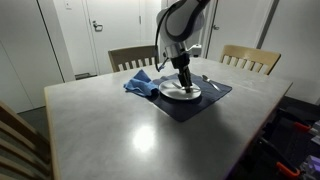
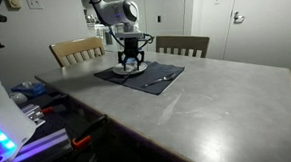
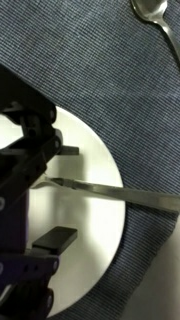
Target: Take the fork from the plate and put it on the table
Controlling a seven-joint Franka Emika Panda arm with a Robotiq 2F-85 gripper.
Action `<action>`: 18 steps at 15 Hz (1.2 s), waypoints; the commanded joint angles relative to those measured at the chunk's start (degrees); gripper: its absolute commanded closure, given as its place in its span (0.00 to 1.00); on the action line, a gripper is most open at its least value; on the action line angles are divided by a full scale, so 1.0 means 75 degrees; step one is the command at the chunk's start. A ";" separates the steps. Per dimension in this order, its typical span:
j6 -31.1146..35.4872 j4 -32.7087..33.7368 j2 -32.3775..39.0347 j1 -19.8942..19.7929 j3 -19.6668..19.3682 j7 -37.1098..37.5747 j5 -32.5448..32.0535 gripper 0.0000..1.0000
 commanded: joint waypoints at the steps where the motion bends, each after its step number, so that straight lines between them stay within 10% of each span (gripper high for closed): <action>1: 0.0093 0.0198 0.0214 -0.0080 0.0051 -0.0199 -0.0035 0.48; 8: 0.0018 0.0353 0.0255 -0.0083 0.0041 -0.0259 -0.0040 0.99; 18: 0.0034 0.0120 -0.0086 -0.0162 -0.0042 0.0162 0.0179 0.98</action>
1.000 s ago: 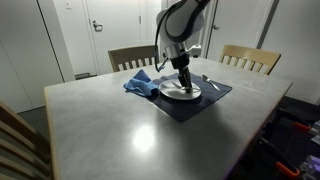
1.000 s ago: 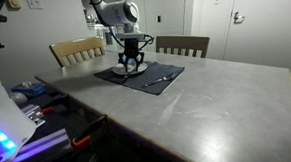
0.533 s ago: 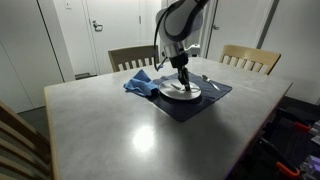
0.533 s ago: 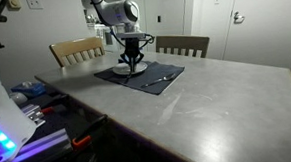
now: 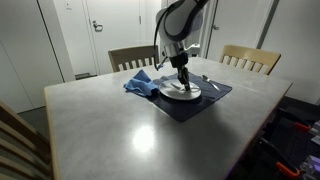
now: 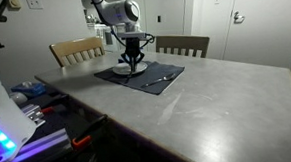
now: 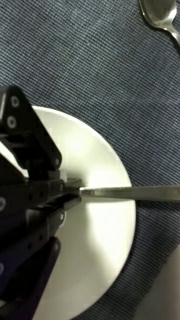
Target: Take the fork from the plate and put it on the table
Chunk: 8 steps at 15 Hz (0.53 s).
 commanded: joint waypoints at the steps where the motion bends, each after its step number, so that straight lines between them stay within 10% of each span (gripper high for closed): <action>1: 0.0134 -0.0225 -0.0280 -0.0206 -0.0041 0.0286 0.0240 0.98; 8: 0.1439 -0.1483 -0.1127 -0.0823 -0.0098 0.0408 0.0994 0.98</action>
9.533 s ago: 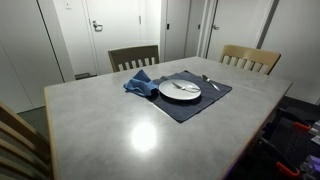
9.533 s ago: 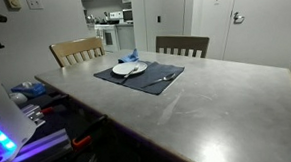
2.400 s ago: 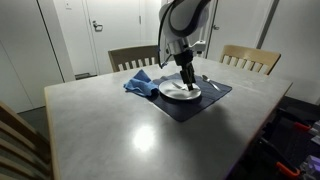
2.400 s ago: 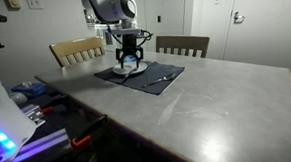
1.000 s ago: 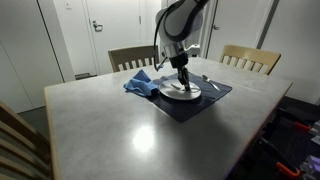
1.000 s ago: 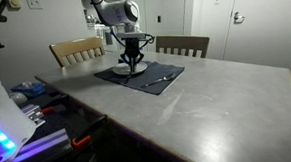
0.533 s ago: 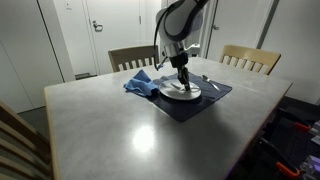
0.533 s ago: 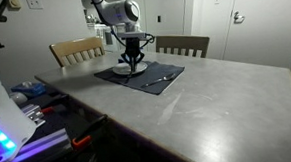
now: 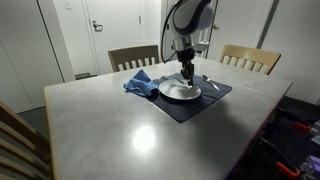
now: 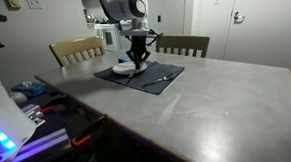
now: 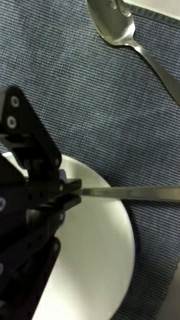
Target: Take the fork from the plate and put it on the table
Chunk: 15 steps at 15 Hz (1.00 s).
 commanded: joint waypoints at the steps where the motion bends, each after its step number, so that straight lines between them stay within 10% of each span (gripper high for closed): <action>1: 0.0959 -0.1168 -0.0773 -0.0346 0.0020 0.0034 0.0443 0.98; 15: 0.3006 -0.2628 -0.1630 -0.1044 -0.0295 0.0369 0.2041 0.98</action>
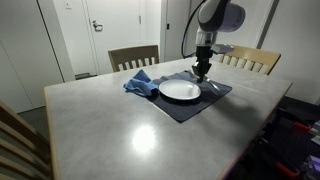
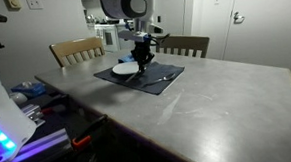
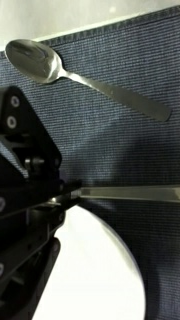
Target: Take the fork from the plate and put it on the table
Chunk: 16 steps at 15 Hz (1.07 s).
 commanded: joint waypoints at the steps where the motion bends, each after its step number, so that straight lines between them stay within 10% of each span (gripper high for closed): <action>1: 0.0265 -0.0077 -0.0193 -0.0196 -0.0145 -0.0012 0.0086 0.98; 16: -0.1754 0.2139 0.1520 -0.0109 -0.0302 0.0218 -0.0433 0.98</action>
